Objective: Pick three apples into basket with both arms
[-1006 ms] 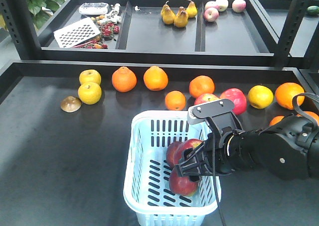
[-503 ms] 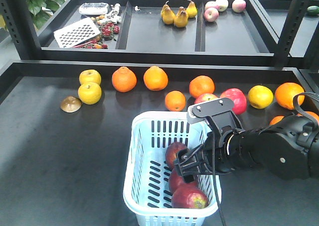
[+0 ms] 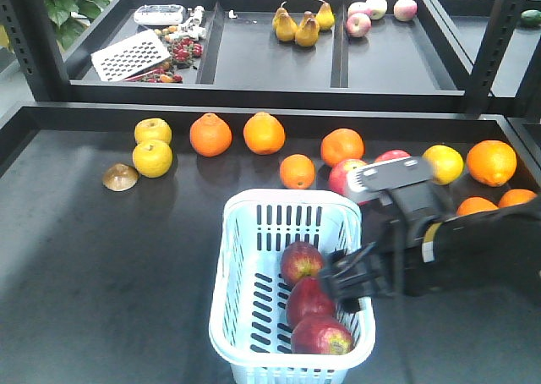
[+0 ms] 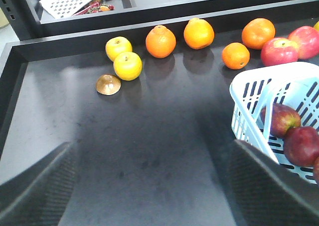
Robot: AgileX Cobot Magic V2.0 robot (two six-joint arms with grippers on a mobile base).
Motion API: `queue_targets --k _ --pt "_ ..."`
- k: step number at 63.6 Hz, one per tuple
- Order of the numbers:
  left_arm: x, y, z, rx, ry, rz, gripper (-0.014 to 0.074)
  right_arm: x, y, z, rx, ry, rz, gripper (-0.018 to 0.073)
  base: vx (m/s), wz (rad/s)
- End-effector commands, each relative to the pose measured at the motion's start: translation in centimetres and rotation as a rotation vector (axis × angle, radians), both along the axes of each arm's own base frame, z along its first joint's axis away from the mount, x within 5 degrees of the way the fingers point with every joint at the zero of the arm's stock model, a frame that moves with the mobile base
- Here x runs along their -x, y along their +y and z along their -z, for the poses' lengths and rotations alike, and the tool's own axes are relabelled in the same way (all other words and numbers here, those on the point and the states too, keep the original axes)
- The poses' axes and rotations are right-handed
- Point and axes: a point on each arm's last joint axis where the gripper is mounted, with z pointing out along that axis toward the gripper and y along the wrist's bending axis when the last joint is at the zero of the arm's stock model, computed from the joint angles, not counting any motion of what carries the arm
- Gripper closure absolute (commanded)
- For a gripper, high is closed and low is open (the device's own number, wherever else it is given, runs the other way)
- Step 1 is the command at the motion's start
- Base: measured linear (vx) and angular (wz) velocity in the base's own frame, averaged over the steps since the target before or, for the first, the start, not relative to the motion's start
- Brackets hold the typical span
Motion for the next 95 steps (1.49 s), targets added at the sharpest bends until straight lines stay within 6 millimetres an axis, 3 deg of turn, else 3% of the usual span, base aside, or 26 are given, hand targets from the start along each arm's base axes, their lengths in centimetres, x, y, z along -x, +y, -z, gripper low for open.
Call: queue_targets --k 1,17,31,45,64,79,87,95 --pt "-0.1 0.0 -1.2 0.024 -0.075 0.002 0.0006 0.0 -2.0 -2.7 -0.036 -0.072 0.072 -0.0103 0.00 0.00" --pt "-0.1 0.0 -1.2 0.024 -0.075 0.002 0.0006 2.5 -8.0 -5.7 -0.002 -0.107 0.245 -0.0092 0.00 0.00" --pt "-0.1 0.0 -1.2 0.024 -0.075 0.002 0.0006 7.2 -11.9 -8.2 0.044 -0.167 0.403 -0.0085 0.00 0.00" --pt "-0.1 0.0 -1.2 0.024 -0.075 0.002 0.0006 11.1 -13.0 -9.4 0.031 -0.211 0.475 -0.0077 0.00 0.00" --pt "-0.1 0.0 -1.2 0.025 -0.077 0.002 0.0006 12.4 -13.0 -10.1 0.006 -0.272 0.485 -0.0041 0.00 0.00" --pt "-0.1 0.0 -1.2 0.026 -0.078 0.003 0.0049 12.4 -13.2 -10.1 0.035 -0.285 0.491 0.0128 0.00 0.00" --pt "-0.1 0.0 -1.2 0.026 -0.078 0.003 0.0170 12.4 -13.4 -10.1 0.055 -0.289 0.495 0.0283 0.00 0.00" --pt "-0.1 0.0 -1.2 0.026 -0.078 0.003 0.0372 12.4 -13.4 -10.1 0.059 -0.291 0.496 0.0482 0.00 0.00"
